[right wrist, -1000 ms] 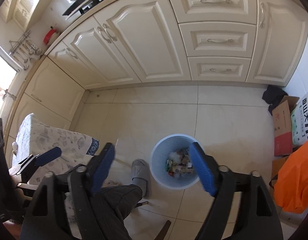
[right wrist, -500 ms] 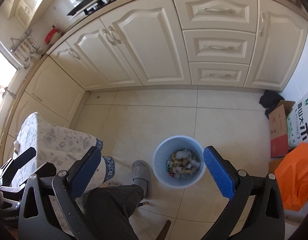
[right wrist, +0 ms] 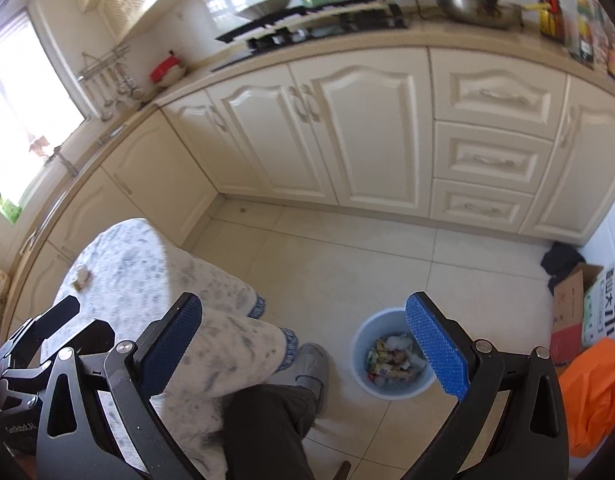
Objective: Collect trash
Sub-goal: 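Move both open tools back over the white tissue and cracker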
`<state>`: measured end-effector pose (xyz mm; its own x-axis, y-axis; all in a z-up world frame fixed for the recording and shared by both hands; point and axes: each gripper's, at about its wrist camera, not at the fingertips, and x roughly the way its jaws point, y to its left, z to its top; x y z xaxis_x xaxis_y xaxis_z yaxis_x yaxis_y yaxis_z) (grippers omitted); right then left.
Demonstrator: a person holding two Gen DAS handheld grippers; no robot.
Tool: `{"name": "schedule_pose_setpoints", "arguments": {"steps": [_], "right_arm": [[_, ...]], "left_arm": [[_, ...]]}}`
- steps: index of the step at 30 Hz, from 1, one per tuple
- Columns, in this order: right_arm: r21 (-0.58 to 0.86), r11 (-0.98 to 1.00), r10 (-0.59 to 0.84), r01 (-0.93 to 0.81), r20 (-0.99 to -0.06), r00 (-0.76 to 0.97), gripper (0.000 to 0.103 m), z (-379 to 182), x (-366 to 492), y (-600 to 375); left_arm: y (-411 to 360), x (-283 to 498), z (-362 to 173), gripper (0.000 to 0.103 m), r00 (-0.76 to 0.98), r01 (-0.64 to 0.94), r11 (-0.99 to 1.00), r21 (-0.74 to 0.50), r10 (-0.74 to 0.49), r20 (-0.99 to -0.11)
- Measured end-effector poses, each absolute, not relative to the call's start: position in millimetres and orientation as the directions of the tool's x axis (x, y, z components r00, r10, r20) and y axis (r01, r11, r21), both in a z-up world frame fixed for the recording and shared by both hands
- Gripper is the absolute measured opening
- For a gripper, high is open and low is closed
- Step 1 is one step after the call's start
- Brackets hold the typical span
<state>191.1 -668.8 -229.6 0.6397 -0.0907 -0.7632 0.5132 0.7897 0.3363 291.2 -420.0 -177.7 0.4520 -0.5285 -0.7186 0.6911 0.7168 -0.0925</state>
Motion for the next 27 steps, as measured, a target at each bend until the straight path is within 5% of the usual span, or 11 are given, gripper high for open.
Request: {"name": "schedule_pose_setpoints", "arguments": {"steps": [17, 27], "right_arm": [[0.264, 0.951, 0.049, 0.16, -0.64, 0.767, 0.103, -148, 276, -499], [0.195, 0.981, 0.131, -0.01, -0.621, 0.773, 0.103, -142, 332, -411]], "left_arm": [[-196, 273, -134, 0.102, 0.698, 0.422, 0.9, -0.11, -0.4, -0.593], [-108, 289, -150, 0.102, 0.744, 0.219, 0.968, -0.123, -0.247, -0.621]]}}
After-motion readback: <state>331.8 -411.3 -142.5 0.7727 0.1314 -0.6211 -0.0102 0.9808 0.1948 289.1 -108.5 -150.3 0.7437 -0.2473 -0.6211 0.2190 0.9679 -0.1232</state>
